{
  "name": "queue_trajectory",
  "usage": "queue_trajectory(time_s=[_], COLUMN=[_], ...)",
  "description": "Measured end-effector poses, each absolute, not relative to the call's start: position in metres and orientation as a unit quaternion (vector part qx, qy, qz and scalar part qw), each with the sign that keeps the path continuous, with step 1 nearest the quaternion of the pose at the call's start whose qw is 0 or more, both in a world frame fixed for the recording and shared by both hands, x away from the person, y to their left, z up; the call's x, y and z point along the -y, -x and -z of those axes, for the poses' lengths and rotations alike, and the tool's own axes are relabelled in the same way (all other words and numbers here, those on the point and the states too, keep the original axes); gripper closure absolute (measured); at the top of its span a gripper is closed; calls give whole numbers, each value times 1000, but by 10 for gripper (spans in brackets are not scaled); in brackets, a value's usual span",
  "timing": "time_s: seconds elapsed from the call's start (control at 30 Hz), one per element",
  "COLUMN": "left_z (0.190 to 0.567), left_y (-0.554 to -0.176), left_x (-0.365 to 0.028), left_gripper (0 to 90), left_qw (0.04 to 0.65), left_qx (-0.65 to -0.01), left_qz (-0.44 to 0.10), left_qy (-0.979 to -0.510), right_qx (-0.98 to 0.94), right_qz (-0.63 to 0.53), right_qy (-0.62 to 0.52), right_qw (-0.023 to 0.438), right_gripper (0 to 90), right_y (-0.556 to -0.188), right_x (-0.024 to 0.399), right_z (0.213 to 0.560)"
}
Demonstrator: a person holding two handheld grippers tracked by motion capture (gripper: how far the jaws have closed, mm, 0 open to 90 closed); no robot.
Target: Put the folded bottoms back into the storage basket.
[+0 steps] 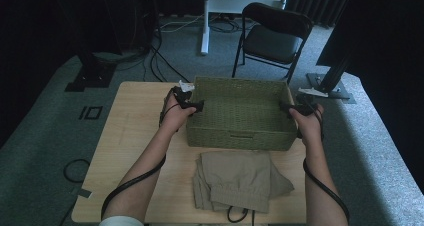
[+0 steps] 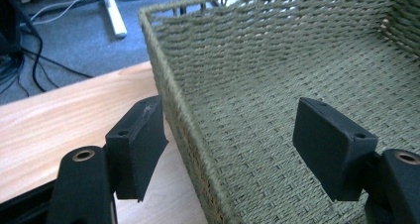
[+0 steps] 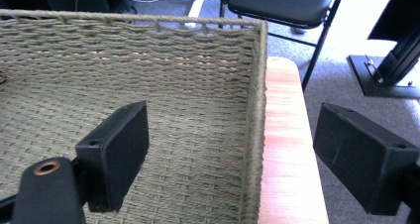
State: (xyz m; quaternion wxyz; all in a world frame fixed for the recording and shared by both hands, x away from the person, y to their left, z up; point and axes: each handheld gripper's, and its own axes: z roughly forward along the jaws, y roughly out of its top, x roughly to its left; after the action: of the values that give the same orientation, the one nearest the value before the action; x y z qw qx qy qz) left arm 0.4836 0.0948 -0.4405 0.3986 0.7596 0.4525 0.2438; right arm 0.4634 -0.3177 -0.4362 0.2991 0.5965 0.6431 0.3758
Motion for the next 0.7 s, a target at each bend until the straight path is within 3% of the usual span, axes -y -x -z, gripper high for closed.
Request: queue_trajectory(time_s=[0.17, 0.7], left_z=[433, 420], left_y=[-479, -446], left_x=[-99, -108], left_gripper=[207, 210], left_qw=[417, 450], left_qx=[-449, -403], left_qz=[-249, -224], left_qy=[-751, -765], right_qx=[-650, -669], right_qz=[-388, -423], right_qy=[-585, -541], right_qw=[291, 284], right_gripper=[134, 135], right_y=[-458, -425], right_x=[313, 304], right_z=[432, 426])
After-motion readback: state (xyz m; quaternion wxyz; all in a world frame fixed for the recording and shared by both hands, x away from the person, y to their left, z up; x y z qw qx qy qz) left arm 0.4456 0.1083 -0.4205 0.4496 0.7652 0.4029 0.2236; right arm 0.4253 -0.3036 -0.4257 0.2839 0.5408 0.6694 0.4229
